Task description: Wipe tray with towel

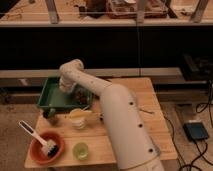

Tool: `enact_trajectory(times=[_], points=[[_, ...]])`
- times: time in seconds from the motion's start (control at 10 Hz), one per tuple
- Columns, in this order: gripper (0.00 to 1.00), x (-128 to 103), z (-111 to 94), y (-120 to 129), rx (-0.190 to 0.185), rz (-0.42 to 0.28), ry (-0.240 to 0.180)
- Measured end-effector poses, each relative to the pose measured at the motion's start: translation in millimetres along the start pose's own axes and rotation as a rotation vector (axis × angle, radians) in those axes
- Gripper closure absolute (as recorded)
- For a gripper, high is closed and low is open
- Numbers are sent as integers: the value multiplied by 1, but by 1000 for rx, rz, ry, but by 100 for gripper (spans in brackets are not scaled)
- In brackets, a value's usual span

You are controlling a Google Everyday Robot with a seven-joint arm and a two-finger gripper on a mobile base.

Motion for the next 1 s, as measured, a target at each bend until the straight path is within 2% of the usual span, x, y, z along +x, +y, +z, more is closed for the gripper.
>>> enact_trajectory(times=[0.2, 0.4, 0.5, 0.8, 1.0], points=[[100, 34, 11, -14, 7, 5, 23], [100, 58, 24, -45, 50, -42, 33], [100, 61, 27, -63, 78, -67, 34], [100, 41, 21, -113, 151, -135, 39], [100, 22, 9, -122, 162, -146, 45]])
